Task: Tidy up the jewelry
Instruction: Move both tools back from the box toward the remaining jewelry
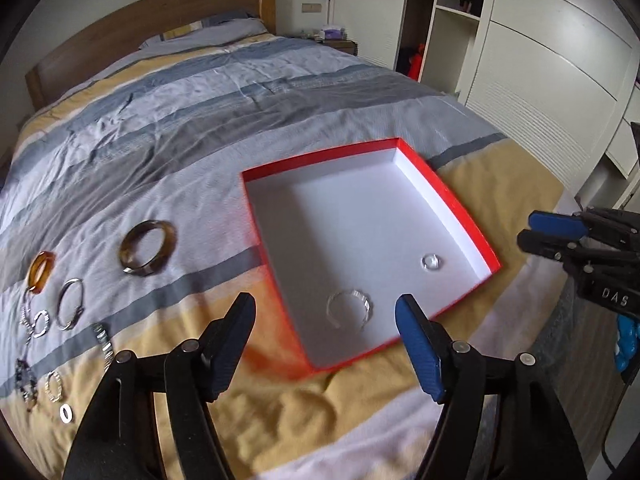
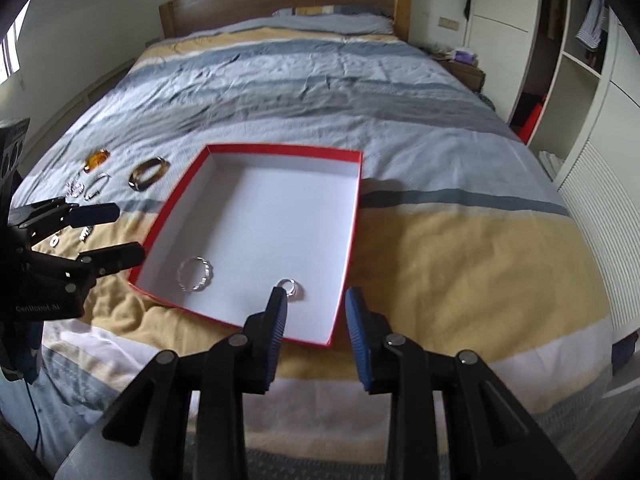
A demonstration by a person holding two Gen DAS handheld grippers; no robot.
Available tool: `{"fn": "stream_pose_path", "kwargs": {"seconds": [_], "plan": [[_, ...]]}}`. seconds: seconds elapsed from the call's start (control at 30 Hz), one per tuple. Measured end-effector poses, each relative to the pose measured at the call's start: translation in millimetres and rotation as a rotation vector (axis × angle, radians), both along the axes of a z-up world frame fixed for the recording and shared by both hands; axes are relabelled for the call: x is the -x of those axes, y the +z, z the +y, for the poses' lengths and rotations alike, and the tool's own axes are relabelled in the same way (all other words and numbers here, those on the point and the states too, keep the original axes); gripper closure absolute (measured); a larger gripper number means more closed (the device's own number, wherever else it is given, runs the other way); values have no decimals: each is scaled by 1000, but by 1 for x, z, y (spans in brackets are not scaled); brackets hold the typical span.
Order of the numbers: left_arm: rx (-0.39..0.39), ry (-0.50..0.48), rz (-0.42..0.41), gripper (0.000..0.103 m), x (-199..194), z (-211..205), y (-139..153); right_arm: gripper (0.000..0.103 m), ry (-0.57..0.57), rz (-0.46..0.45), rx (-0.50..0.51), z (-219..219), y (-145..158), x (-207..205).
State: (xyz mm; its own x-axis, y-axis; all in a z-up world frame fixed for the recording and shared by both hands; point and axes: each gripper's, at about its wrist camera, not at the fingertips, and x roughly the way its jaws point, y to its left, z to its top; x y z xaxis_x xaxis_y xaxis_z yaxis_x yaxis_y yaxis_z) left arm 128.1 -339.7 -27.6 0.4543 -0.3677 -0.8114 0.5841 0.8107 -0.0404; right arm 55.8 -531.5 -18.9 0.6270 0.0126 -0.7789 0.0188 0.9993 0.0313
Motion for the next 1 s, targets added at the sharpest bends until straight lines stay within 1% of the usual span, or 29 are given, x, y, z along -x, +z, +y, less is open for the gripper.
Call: {"fn": "stream_pose_path", "kwargs": {"seconds": [0.07,0.13,0.2,0.27,0.33,0.47,0.6,0.7,0.83,0.9,1.0], "plan": [[-14,21,-13,30,8,18,8,74,0,-25,-5,9,10,12],[-35,53,-43,23,18,41,17,74,0,-45,-16,18,18,22],[-50,97,-66,22,29,70,26,74,4,-69,-35,34,26,31],[-50,136,-74,22,39,98,32,74,12,-84,-50,50,31,36],[-53,184,-100,21,48,129,39,74,27,-96,-60,68,35,39],[-46,284,-112,20,59,191,44,74,77,-113,-81,114,41,40],[-21,406,-105,20,66,253,35,74,143,-106,-82,159,40,37],[2,479,-91,20,67,288,22,74,204,-86,-82,193,33,26],[43,539,-63,20,60,314,5,74,283,-53,-82,235,19,5],[63,557,-47,20,51,321,-5,74,319,-29,-90,254,9,-11],[72,563,-25,20,32,322,-21,74,353,5,-105,271,-8,-35]]}}
